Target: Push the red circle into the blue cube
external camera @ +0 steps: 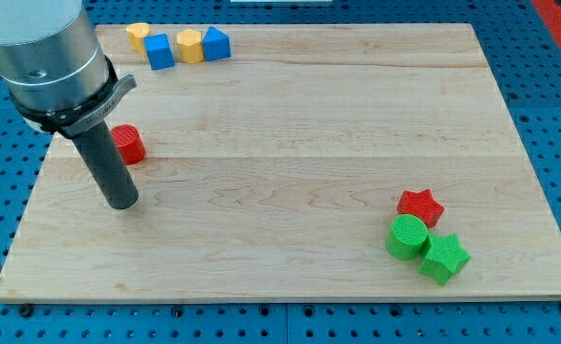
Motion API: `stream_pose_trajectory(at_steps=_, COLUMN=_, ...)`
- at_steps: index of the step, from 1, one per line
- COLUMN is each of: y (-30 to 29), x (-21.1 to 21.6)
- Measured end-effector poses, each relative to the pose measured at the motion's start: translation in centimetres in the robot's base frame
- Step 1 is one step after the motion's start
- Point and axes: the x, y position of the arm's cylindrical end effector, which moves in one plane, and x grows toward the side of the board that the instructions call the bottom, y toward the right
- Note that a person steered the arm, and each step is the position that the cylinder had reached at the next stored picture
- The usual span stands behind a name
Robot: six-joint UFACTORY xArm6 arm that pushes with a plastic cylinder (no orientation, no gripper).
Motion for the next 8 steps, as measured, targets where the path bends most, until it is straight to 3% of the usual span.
stream_pose_trajectory(at_steps=2, y=0.0, x=-0.9)
stream_pose_trajectory(at_steps=5, y=0.5, x=-9.4)
stream_pose_trajectory(at_steps=6, y=-1.8, x=-8.5)
stream_pose_trajectory(at_steps=8, y=-1.1, x=-15.9)
